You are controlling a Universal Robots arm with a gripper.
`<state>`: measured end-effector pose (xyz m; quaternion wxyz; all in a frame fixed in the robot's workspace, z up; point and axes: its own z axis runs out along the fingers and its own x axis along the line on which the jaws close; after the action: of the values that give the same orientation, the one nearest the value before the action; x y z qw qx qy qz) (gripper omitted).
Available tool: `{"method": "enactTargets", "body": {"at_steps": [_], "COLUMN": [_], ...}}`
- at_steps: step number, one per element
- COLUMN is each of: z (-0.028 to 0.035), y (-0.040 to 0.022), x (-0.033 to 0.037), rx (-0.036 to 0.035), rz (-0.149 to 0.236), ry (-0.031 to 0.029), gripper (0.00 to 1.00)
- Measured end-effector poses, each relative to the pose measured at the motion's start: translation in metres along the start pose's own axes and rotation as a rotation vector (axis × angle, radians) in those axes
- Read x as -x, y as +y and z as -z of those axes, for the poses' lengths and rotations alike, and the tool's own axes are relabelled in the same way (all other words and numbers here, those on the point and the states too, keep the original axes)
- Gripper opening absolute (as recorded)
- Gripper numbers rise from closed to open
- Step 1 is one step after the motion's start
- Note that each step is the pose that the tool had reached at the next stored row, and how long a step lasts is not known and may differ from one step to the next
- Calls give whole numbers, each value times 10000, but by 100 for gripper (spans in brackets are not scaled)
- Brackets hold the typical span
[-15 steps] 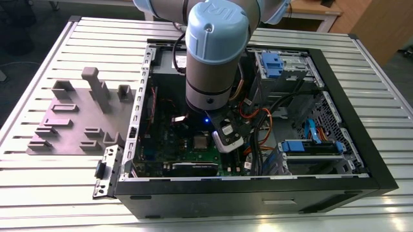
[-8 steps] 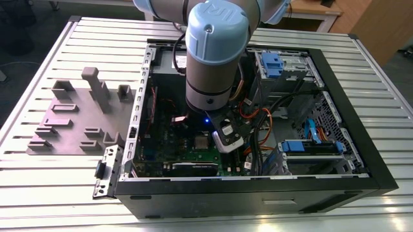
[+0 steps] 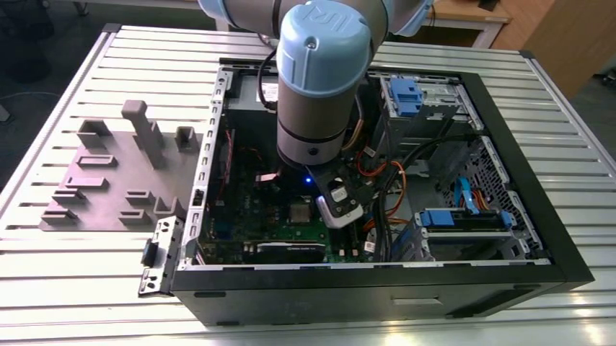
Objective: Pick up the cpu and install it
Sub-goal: 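Place the cpu into insertion slot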
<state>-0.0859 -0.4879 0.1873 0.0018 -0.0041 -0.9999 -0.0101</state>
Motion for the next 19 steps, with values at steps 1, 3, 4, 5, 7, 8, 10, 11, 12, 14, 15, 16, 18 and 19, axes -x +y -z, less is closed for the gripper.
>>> {"method": "enactTargets", "body": {"at_steps": [1, 3, 4, 5, 7, 8, 10, 11, 12, 14, 15, 16, 18, 19], "z": [0, 1, 1, 2, 10, 14, 23, 23, 23, 24, 25, 25, 25, 24], "y": [0, 0, 0, 0, 0, 0, 0, 0, 1, 0, 0, 0, 0, 0], "x": [-1, -3, -5, -5, -5, -5, -8, -9, -14, -16, -22, -23, -24, -25], "rx": [-1, -1, 3, 4, 4, 3, 3, 4, 5, 3, 1, 1, 2, 3], "rz": [0, 1, 0, 0, 0, 1, 1, 2, 0, 2, 0, 1, 2, 2], "ry": [0, 0, 0, -1, -1, 0, 0, -1, -2, 0, 0, 0, 0, 0], "gripper": [54, 54, 54, 54, 54, 54, 54, 54, 54, 54, 54, 54, 54, 54]}}
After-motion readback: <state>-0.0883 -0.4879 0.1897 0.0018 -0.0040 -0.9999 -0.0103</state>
